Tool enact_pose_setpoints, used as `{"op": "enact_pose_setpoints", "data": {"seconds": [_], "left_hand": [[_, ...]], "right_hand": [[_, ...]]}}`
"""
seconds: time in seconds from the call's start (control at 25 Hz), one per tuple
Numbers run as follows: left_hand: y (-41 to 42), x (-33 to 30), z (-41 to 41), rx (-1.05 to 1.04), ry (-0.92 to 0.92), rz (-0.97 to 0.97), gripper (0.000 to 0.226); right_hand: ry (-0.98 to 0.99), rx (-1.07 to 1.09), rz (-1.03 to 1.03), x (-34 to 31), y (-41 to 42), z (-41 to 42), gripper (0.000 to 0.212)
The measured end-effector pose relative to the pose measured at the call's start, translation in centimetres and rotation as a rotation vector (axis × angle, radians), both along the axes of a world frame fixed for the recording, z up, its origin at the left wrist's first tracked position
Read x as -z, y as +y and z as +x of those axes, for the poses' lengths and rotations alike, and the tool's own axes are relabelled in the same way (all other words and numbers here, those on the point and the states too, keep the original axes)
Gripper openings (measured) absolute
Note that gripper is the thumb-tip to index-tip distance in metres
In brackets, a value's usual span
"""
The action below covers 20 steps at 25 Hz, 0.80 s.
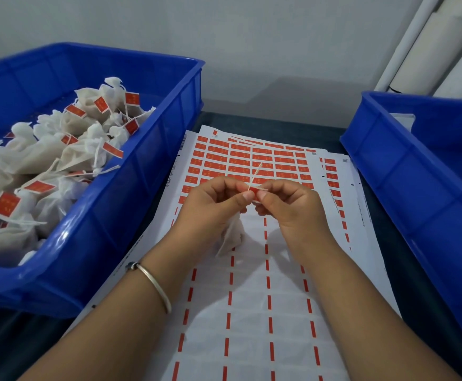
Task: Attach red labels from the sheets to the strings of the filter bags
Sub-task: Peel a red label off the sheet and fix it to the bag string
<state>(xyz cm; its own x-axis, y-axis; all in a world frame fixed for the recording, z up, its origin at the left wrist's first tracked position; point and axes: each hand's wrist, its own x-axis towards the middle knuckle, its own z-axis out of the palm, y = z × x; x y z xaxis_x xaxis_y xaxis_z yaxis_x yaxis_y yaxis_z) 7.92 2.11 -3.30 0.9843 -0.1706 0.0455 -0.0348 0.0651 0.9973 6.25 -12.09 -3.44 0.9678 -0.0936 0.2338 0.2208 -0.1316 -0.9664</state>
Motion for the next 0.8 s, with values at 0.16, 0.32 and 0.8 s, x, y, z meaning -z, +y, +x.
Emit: {"op": "enact_pose_setpoints", "data": {"seconds": [0.16,0.32,0.8], "left_hand": [[0.2,0.0,0.3,-0.029,-0.032,0.112,0.003],[0.4,-0.4,0.5,-0.046,-0.114,0.281,0.008],[1.5,-2.7,0.7,-0.025,-0.085,0.56,0.015]], "right_hand": [[-0.023,0.023,-0.072,0.1,0.0,0.1,0.016],[-0.051,0.074,-0.139,-0.2,0.3,-0.1,0.016],[0.111,0.084,0.045,0.6,0.5,-0.5,0.028]]}}
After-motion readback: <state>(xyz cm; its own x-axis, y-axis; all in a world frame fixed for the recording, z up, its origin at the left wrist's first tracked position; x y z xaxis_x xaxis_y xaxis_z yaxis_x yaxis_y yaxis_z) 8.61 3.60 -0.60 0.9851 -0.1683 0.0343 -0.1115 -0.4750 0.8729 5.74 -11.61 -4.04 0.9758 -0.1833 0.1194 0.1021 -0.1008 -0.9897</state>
